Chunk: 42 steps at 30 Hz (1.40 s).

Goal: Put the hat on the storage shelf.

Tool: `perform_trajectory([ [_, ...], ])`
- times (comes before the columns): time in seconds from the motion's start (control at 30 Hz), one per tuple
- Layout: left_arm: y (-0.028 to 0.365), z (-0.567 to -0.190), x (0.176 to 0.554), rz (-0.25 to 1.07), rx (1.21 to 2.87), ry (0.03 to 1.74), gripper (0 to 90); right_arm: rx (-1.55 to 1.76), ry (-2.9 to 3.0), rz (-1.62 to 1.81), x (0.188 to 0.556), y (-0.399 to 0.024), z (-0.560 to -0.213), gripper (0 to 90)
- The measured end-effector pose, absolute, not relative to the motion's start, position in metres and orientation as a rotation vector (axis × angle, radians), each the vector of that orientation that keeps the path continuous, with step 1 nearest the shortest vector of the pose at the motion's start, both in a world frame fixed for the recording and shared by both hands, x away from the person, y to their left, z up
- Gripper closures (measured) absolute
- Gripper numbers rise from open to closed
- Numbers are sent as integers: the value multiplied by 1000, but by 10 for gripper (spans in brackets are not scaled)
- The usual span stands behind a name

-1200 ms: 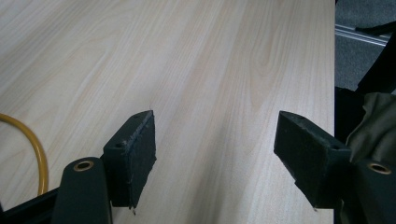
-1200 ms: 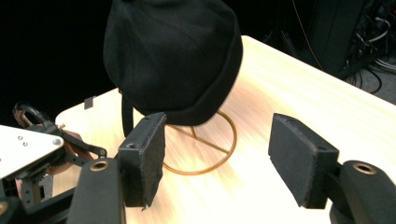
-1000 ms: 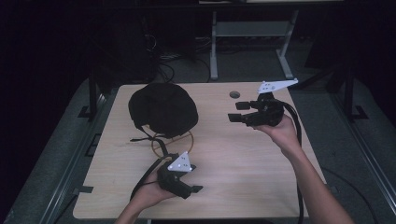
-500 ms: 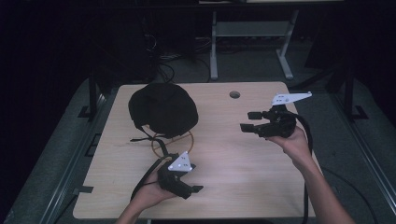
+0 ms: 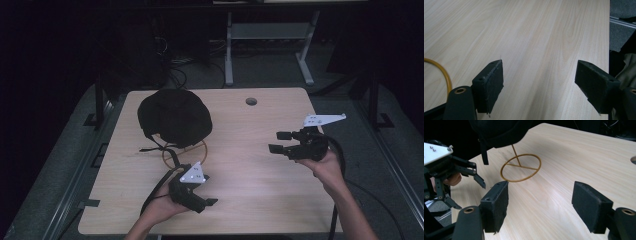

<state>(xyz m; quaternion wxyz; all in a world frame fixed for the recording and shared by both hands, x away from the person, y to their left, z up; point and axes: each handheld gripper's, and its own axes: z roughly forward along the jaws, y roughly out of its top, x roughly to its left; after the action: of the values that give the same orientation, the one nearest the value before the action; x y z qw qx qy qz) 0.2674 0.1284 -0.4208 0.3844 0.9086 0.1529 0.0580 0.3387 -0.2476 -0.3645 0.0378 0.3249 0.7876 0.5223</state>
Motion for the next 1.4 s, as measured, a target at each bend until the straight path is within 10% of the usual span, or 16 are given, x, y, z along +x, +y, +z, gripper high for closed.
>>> perform_trajectory([
  [1.4,127,-423,267,176,2277,436,175,1179,2432,1555,289,-291,-449,262],
])
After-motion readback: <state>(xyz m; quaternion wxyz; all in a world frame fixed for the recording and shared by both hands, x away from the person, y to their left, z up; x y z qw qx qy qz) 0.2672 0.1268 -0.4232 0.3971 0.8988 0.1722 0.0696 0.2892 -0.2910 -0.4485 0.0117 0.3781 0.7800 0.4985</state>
